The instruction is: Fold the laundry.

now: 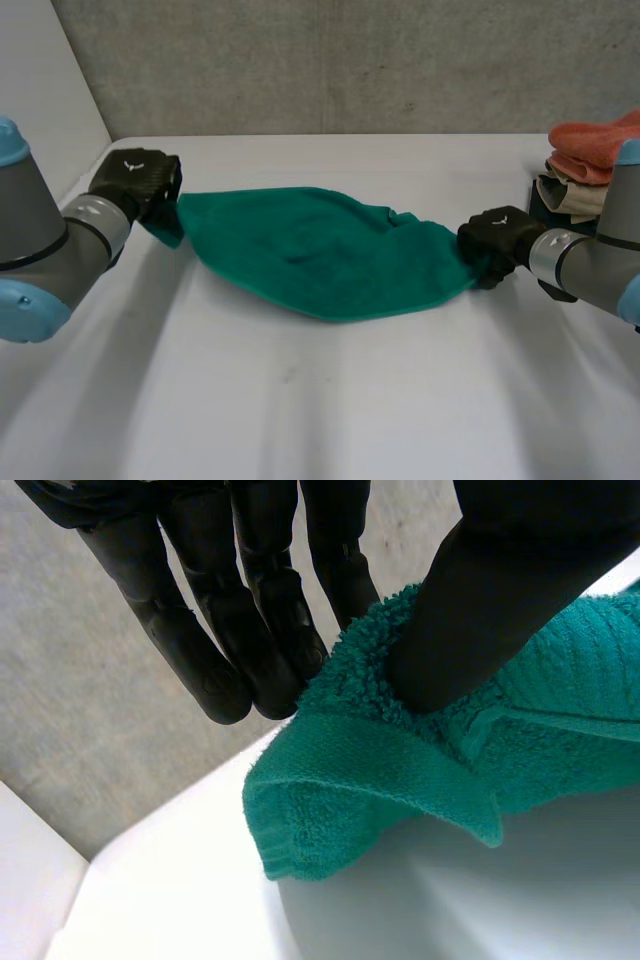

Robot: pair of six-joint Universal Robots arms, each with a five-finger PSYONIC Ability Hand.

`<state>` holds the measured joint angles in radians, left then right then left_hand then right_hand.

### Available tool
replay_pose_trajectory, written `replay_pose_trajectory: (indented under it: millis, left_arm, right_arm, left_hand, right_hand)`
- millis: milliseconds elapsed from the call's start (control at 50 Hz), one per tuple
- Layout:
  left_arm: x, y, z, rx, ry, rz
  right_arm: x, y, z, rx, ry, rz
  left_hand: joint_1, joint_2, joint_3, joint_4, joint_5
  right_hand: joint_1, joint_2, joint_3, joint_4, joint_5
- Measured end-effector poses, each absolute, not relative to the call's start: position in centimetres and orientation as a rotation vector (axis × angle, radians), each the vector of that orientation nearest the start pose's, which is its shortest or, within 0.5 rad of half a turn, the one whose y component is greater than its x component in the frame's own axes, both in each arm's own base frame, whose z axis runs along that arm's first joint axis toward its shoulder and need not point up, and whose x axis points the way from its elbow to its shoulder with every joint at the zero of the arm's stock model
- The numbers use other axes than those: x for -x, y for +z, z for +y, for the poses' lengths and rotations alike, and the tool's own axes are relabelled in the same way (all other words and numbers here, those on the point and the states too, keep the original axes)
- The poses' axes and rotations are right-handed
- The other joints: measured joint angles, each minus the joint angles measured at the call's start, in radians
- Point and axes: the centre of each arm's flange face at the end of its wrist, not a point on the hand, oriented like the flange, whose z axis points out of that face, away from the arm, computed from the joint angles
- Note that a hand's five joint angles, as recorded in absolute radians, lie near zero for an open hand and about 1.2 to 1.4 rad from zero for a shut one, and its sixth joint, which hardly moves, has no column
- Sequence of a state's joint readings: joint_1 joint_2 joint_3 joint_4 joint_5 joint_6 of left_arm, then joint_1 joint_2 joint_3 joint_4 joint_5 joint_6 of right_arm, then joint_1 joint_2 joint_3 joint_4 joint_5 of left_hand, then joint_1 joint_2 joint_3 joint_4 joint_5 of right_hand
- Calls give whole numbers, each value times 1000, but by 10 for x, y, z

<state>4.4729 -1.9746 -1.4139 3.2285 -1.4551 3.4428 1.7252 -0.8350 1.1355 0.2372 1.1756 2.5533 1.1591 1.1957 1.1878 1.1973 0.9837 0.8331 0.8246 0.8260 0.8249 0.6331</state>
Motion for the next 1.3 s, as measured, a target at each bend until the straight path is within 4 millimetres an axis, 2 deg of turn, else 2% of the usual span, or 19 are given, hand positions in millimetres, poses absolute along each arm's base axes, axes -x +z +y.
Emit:
replay_pose_trajectory:
  millis: [120, 240, 320, 400, 540, 640, 780, 860, 940, 1020, 1080, 1100, 1120, 1140, 1160, 1180, 1220, 1240, 1300]
  left_arm:
    - [229, 231, -331, -765, -2083, 2303]
    - [229, 229, -330, -765, -2069, 2319]
    - [228, 229, -329, -761, -2054, 2334]
    - [226, 231, -326, -757, -2029, 2361]
    - [220, 249, -309, -766, -1963, 2420]
    - [214, 264, -280, -831, -1821, 2516]
    - [206, 246, -260, -956, -1528, 2661]
    - [204, 221, -267, -1019, -1390, 2694]
    - [204, 201, -283, -1051, -1332, 2675]
    - [211, 200, -307, -1046, -1417, 2597]
    - [219, 218, -328, -1017, -1580, 2495]
    - [224, 232, -339, -990, -1689, 2428]
    - [226, 242, -345, -971, -1751, 2388]
    - [230, 262, -355, -926, -1882, 2303]
    - [231, 268, -357, -912, -1920, 2277]
    - [235, 298, -368, -834, -2095, 2157]
    - [236, 326, -374, -753, -2248, 2045]
    - [236, 355, -379, -656, -2405, 1928]
    - [234, 397, -383, -492, -2638, 1754]
  right_arm:
    - [-233, 153, -370, 1233, -1566, 2269]
    - [-238, 145, -377, 1325, -1603, 2241]
    - [-238, 149, -379, 1371, -1630, 2233]
    - [-233, 170, -377, 1384, -1664, 2227]
    - [-217, 226, -359, 1407, -1682, 2242]
    - [-199, 254, -324, 1559, -1467, 2336]
    - [-191, 242, -295, 1800, -1071, 2369]
    - [-193, 221, -297, 1830, -954, 2372]
    - [-199, 203, -308, 1811, -960, 2381]
    - [-214, 197, -333, 1747, -1179, 2375]
    - [-227, 210, -356, 1656, -1460, 2340]
    - [-233, 222, -368, 1588, -1628, 2308]
    - [-234, 226, -371, 1570, -1668, 2299]
    - [-239, 247, -385, 1458, -1886, 2237]
    - [-241, 255, -389, 1411, -1966, 2209]
    - [-245, 282, -400, 1265, -2178, 2117]
    - [-246, 311, -407, 1099, -2377, 2001]
    - [-245, 340, -411, 931, -2548, 1864]
    - [-241, 382, -410, 687, -2758, 1623]
  left_hand:
    - [0, 0, 0, 0, 0]
    - [0, 0, 0, 0, 0]
    - [0, 0, 0, 0, 0]
    - [0, 0, 0, 0, 0]
    - [0, 0, 0, 0, 0]
    - [0, 0, 0, 0, 0]
    - [0, 0, 0, 0, 0]
    - [0, 0, 0, 0, 0]
    - [0, 0, 0, 0, 0]
    - [0, 0, 0, 0, 0]
    - [0, 0, 0, 0, 0]
    - [0, 0, 0, 0, 0]
    - [0, 0, 0, 0, 0]
    - [0, 0, 0, 0, 0]
    - [0, 0, 0, 0, 0]
    - [0, 0, 0, 0, 0]
    - [0, 0, 0, 0, 0]
    - [0, 0, 0, 0, 0]
    - [0, 0, 0, 0, 0]
  right_hand:
    - [7, 9, 8, 8, 13]
    - [301, 347, 336, 338, 346]
    - [301, 357, 361, 369, 352]
    - [301, 357, 362, 369, 352]
    - [301, 357, 362, 370, 352]
    - [301, 357, 362, 370, 352]
    - [301, 357, 362, 370, 352]
    - [301, 357, 362, 370, 352]
    - [301, 357, 362, 370, 352]
    - [301, 357, 362, 370, 352]
    - [301, 357, 362, 370, 352]
    - [301, 357, 362, 370, 352]
    - [301, 357, 362, 370, 352]
    - [301, 357, 362, 370, 352]
    - [301, 357, 362, 370, 352]
    - [301, 357, 363, 371, 352]
    - [301, 357, 363, 372, 352]
    - [301, 357, 363, 372, 352]
    - [301, 357, 363, 372, 352]
